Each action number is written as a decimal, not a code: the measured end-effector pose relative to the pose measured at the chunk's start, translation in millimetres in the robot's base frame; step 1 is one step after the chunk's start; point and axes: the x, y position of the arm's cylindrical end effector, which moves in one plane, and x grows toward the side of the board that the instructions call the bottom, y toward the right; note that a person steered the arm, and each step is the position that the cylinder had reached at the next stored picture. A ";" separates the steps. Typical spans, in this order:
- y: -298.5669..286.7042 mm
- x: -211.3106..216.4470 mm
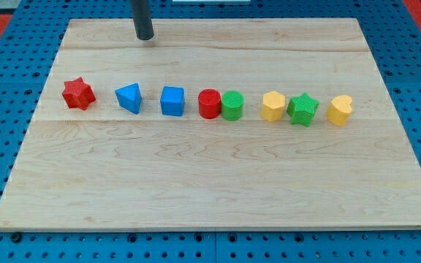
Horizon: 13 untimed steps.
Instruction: Push the red circle below the red star
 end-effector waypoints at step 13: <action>18.4 78.9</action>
